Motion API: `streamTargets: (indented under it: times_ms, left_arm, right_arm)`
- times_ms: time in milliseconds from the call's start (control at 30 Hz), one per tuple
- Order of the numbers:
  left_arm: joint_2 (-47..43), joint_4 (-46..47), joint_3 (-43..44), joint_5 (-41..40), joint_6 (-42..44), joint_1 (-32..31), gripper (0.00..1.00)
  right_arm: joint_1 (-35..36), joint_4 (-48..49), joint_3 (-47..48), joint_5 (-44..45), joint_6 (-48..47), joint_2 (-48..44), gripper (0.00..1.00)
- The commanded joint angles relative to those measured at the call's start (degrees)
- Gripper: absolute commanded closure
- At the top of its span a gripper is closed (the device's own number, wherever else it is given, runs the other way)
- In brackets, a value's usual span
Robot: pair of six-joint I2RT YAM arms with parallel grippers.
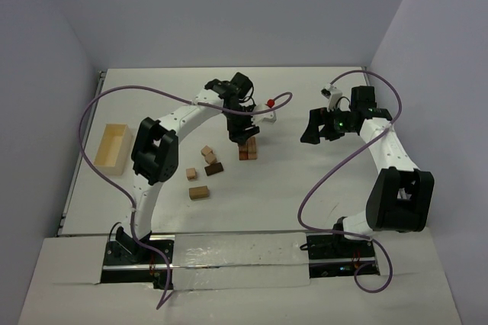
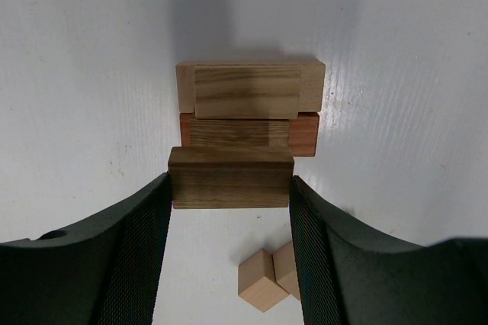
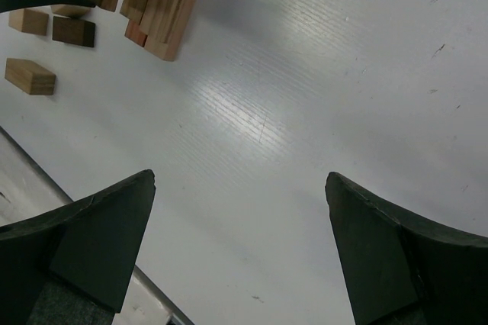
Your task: Build the wood block tower
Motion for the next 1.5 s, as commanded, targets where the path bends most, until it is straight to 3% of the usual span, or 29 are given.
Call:
streamTargets:
  times_ms: [0, 1467]
  left_arm:
    - [1.40, -0.41, 1.51, -1.09, -0.95, -0.52, 0.64]
    - [3.74, -1.86, 3.45, -2.43, -0.95, -2.10, 0.55]
  right_arm:
    - [-0.38, 0.38, 1.70, -1.00, 0.61, -1.38, 0.00]
    - [-0.38, 0.71, 1.86, -2.05, 1.02, -0.46, 0.00]
